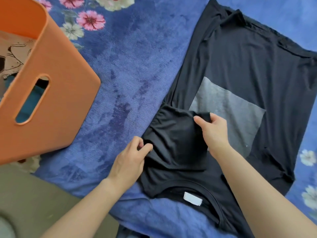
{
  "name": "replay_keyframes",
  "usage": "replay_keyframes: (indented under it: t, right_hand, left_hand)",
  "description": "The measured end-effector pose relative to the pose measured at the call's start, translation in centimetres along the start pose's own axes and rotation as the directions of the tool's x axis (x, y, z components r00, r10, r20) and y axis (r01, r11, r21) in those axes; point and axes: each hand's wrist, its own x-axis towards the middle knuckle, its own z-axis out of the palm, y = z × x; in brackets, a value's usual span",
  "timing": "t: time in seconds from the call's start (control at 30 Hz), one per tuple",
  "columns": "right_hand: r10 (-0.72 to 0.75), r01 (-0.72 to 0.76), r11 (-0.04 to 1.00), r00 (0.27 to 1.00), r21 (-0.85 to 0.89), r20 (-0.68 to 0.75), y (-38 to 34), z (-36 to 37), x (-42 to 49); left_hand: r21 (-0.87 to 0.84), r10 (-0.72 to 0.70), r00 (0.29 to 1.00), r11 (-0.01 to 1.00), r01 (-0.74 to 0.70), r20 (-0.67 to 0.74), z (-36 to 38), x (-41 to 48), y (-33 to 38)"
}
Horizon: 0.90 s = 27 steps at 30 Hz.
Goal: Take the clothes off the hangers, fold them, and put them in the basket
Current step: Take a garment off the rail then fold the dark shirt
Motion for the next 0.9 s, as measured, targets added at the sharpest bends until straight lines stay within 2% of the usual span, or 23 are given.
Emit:
replay_keyframes:
  t: [0.1,0.17,0.23,0.27,0.33,0.43,0.47,0.53,0.6,0.63,0.7,0.77,0.8,0.83,0.87,0.9]
  right_hand:
    - [-0.040,0.034,0.997,0.996,-0.071,-0.081,0.0,-0.5,0.5]
    - [0.014,-0.017,0.994,0.999,-0.106,-0.030,0.2,-0.8,0.3]
    - [0.096,-0.094,0.990,0.995,-0.104,0.017,0.5,-1.2,-0.3]
    - [0.120,-0.116,0.988,0.992,-0.103,0.036,0.9,-1.5,-0.7]
    - [0.126,-0.116,0.990,0.984,-0.080,0.127,1.8,-1.9,-1.5]
    - [0.124,-0.109,0.991,0.965,-0.076,0.233,3.6,-2.5,-2.4]
    - [0.120,-0.108,0.992,0.967,-0.064,0.225,3.8,-2.7,-2.5]
    - [0.096,-0.083,0.993,0.979,-0.081,0.178,4.1,-3.1,-2.7]
    - [0.027,0.002,0.970,0.993,-0.242,0.114,4.5,-3.4,-3.0]
    - [-0.035,0.059,0.943,0.996,-0.327,0.079,4.7,-3.6,-3.2]
    - [-0.230,0.219,0.860,0.973,-0.462,0.033,5.0,-3.5,-3.9]
    - [-0.456,0.425,0.709,0.885,-0.564,0.093,5.4,-3.1,-4.5]
    - [-0.524,0.505,0.599,0.834,-0.622,0.172,5.8,-2.7,-4.7]
    - [-0.555,0.557,0.466,0.789,-0.687,0.264,6.5,-2.5,-4.8]
    - [-0.532,0.582,0.329,0.765,-0.744,0.364,7.3,-2.6,-4.8]
    - [-0.473,0.594,0.206,0.756,-0.778,0.452,8.0,-2.8,-4.7]
  left_hand:
    - [0.004,-0.017,0.999,1.000,0.016,0.035,-0.8,-1.5,-1.2]
    - [-0.019,-0.121,0.992,0.992,0.122,0.035,-0.7,-2.7,-1.9]
    - [-0.121,-0.249,0.968,0.960,0.251,0.038,-0.4,-3.4,-2.2]
    - [-0.218,-0.316,0.947,0.922,0.319,0.049,-0.3,-3.5,-1.9]
    - [-0.455,-0.433,0.897,0.783,0.423,0.089,-0.4,-3.3,-1.2]
    - [-0.591,-0.557,0.820,0.620,0.515,0.131,-0.8,-2.2,-0.5]
    - [-0.587,-0.607,0.785,0.592,0.552,0.126,-0.9,-1.8,-0.5]
    - [-0.482,-0.697,0.713,0.599,0.639,0.079,-1.0,-1.3,-0.7]
    - [-0.285,-0.717,0.696,0.659,0.696,0.043,-1.1,-0.6,0.1]
    - [-0.205,-0.703,0.711,0.694,0.690,0.013,-1.0,-0.2,0.7]
    - [-0.124,-0.587,0.801,0.809,0.574,-0.121,-0.5,0.8,2.3]
    - [-0.043,-0.298,0.927,0.954,0.296,-0.229,0.2,2.6,4.2]
    - [0.038,-0.121,0.974,0.991,0.130,-0.194,0.8,3.6,5.0]
    - [0.140,0.039,0.995,0.990,-0.026,-0.092,1.8,4.3,5.2]
    - [0.250,0.145,0.989,0.957,-0.149,0.033,2.8,4.8,5.2]
    - [0.346,0.172,0.974,0.914,-0.213,0.145,3.7,5.2,4.7]
